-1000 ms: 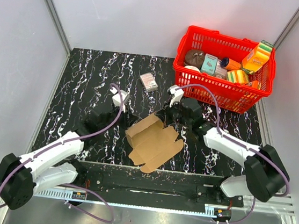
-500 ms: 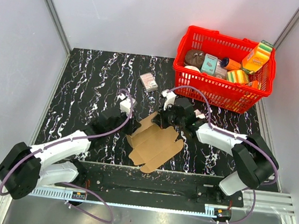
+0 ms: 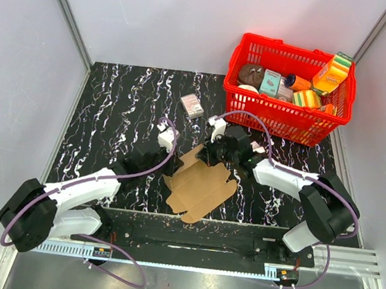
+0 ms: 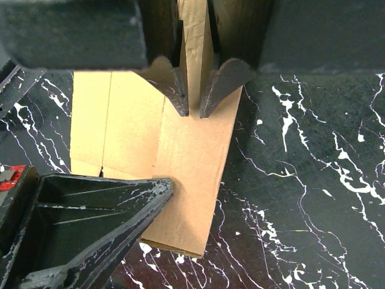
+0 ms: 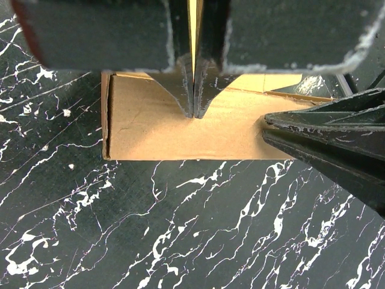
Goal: Fold the paper box
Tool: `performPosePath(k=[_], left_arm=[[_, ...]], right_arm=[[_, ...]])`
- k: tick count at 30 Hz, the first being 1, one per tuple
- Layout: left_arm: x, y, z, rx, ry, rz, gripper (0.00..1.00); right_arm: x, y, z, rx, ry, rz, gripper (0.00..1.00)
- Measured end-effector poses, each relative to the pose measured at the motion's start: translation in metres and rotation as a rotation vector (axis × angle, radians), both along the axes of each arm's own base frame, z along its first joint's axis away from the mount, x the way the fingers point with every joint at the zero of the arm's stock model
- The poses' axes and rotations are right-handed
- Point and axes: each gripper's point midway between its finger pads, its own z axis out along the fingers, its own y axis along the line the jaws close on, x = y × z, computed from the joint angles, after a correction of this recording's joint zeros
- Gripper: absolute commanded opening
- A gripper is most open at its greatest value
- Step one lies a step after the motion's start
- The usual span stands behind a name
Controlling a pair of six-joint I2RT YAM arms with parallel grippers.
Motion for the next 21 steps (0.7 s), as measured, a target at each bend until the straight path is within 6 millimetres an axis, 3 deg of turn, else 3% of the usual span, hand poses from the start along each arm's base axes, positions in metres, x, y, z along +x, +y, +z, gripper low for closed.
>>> performPosePath(k=[13, 16, 19, 21], left_arm=[[-0.008, -0.009, -0.003, -0.001, -0.007, -0.03, 0.17], [-0.01, -0.01, -0.003, 0.0, -0.008, -0.035, 0.17], [-0.01, -0.01, -0.004, 0.003, -0.007, -0.031, 0.22], [-0.009, -0.009, -0.003, 0.003, -0.005, -0.021, 0.26]], right_arm=[[-0.005, -0.005, -0.002, -0.025, 0.015, 0.002, 0.0], [-0.008, -0.009, 0.0, -0.037, 0.015, 0.0, 0.05], [-0.009, -0.013, 0.01, -0.036, 0.001, -0.011, 0.21], [-0.01, -0.017, 0.023, -0.026, -0.018, -0.026, 0.42]])
